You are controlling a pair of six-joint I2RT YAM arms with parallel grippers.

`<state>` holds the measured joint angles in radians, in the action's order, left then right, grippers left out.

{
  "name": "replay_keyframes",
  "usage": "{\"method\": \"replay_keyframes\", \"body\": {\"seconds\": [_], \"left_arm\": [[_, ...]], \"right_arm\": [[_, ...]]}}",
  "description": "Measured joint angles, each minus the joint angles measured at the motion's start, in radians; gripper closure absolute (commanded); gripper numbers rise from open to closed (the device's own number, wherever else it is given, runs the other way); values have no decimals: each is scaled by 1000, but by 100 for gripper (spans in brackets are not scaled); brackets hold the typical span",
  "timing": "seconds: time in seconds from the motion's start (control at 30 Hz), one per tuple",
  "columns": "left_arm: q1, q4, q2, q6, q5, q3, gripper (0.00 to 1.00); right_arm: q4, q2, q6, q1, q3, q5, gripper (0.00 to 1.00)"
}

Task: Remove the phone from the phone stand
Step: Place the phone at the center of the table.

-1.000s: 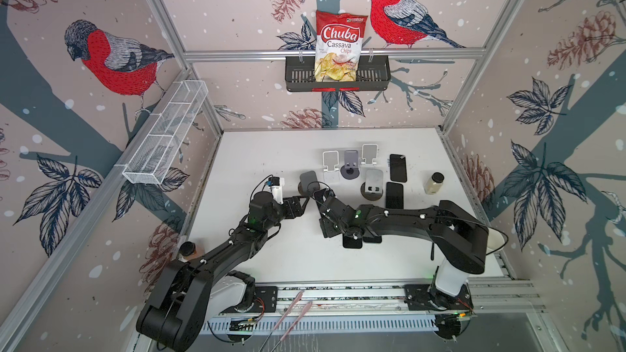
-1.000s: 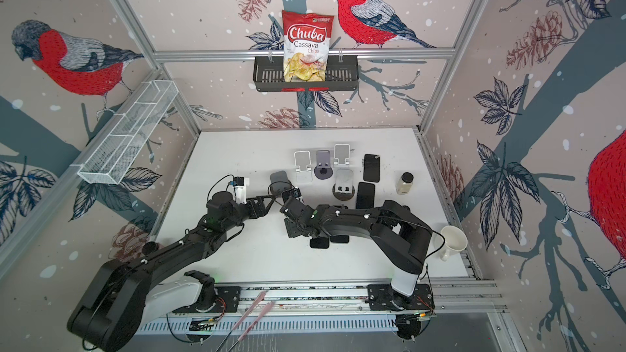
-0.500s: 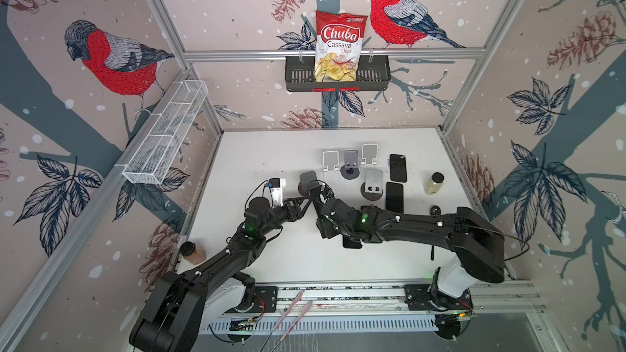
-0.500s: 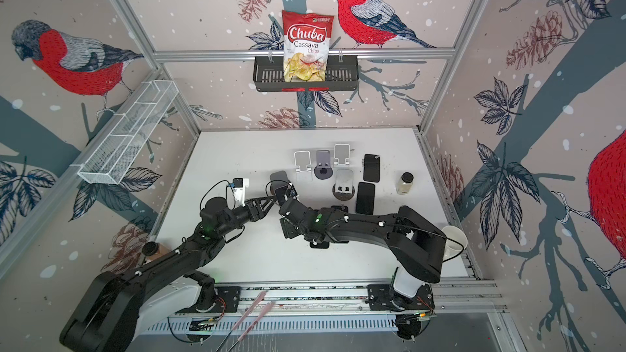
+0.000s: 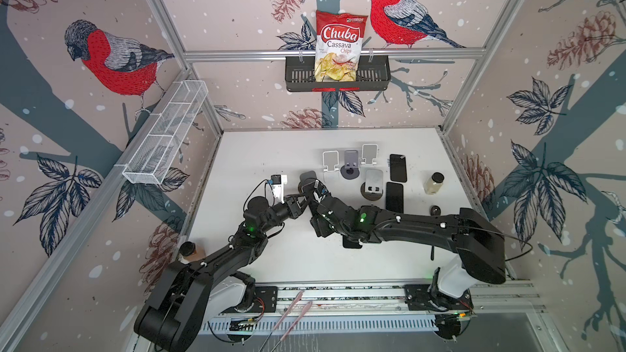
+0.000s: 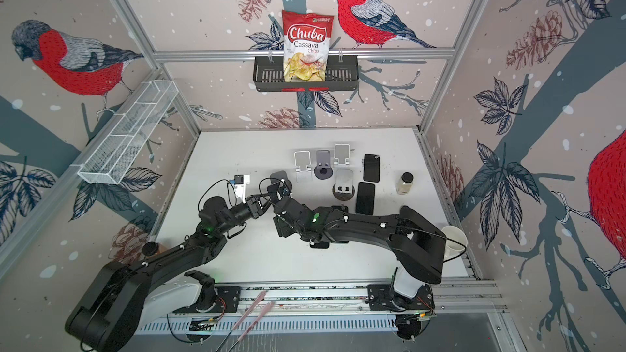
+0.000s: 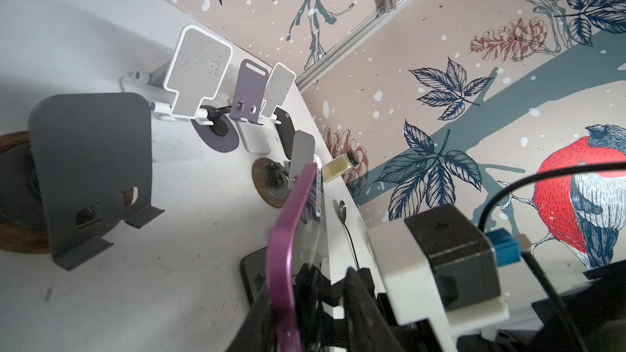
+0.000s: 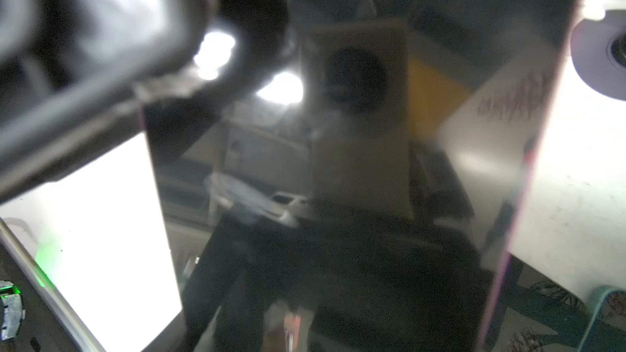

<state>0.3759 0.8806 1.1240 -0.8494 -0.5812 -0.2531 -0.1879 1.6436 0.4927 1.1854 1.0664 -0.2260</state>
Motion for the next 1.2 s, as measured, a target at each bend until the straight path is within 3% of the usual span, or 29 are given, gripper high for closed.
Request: {"method": "replay_keyframes", "body": {"seconds": [0.33,0.7,1.2], "left_arm": [[0,16,-4,13,2,0,100],[0,-1,-34,18,14,0,100],[0,-16,-68,-64,35,-2,100]], "right_arm": [[-7,16,-3,3,24,-1,43],[-7,18,-16,3,36,-6,36],[56,-15,-51,-1,31,-39,10]]}}
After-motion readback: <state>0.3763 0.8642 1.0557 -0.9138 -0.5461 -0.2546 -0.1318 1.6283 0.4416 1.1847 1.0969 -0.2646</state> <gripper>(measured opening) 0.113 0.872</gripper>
